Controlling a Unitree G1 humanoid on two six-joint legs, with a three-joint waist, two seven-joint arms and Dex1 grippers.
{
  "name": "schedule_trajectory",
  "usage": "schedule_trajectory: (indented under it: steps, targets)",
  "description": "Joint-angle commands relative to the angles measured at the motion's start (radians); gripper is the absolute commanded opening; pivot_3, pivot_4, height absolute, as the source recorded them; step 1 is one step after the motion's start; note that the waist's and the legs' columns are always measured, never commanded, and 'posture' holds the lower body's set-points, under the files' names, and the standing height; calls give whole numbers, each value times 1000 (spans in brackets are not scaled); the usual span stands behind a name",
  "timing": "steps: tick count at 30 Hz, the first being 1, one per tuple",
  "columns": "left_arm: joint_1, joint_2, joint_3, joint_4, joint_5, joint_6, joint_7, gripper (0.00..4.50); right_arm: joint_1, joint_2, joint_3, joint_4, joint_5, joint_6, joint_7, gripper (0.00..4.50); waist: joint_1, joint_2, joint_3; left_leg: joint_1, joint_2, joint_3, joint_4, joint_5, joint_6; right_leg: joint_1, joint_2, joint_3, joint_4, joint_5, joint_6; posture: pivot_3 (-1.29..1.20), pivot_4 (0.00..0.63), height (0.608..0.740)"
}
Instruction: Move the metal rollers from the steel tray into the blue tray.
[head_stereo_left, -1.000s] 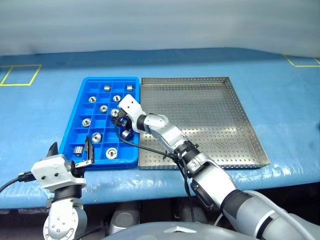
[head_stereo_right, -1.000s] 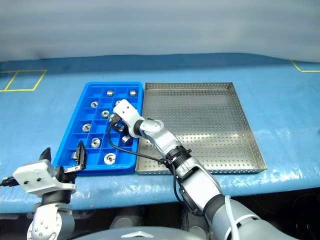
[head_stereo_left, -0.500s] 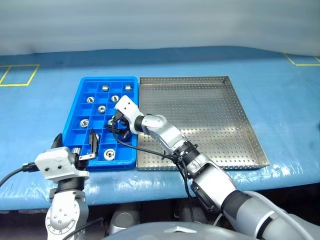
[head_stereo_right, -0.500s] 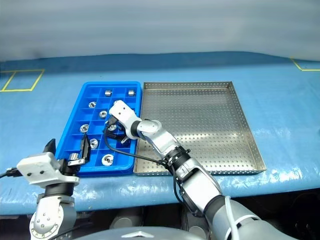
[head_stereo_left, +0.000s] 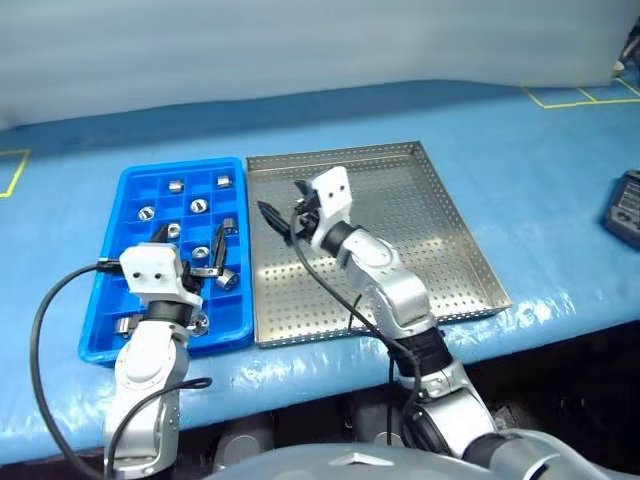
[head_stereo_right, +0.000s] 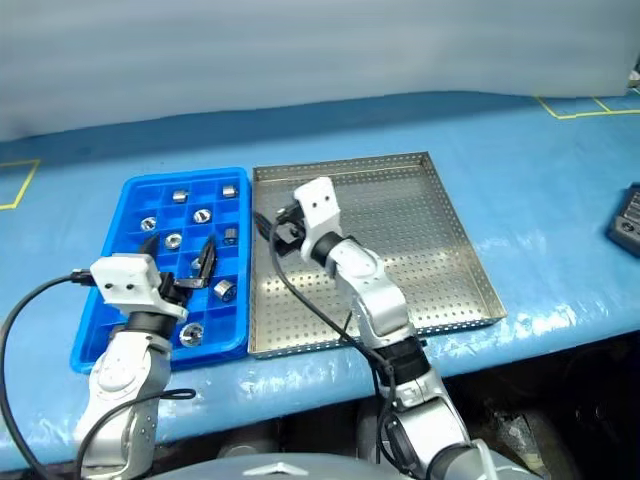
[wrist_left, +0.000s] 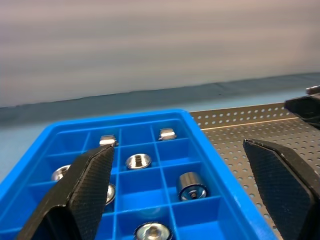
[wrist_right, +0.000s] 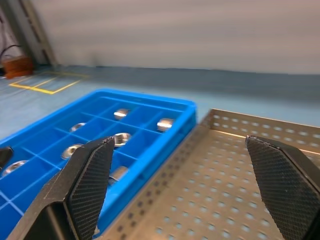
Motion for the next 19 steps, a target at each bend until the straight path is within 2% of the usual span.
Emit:
schedule_trajectory:
  steps: [1, 9, 19]
  targets:
    - [-35, 13, -5, 14, 2, 4, -10, 4500, 48, -15, -9, -122, -14, 15, -36, 4440, -20, 0, 0, 0, 0, 0, 0, 0, 0, 0, 0, 0, 0, 0, 0, -90, 150, 740]
    - [-81, 18, -10, 56, 24, -20, -4, 4500, 191, -59, -15, -221, -55, 50, -99, 4440, -49, 0, 0, 1, 0, 3, 1, 0, 0, 0, 1, 4, 0, 1, 2, -109, 150, 740]
    - [-70, 6, -16, 47, 11, -6, 3, 4500, 249, -36, -17, -253, -33, 114, -122, 4440, -57, -1, 0, 2, 0, 7, 1, 0, 0, 0, 2, 10, 0, 1, 2, -88, 150, 740]
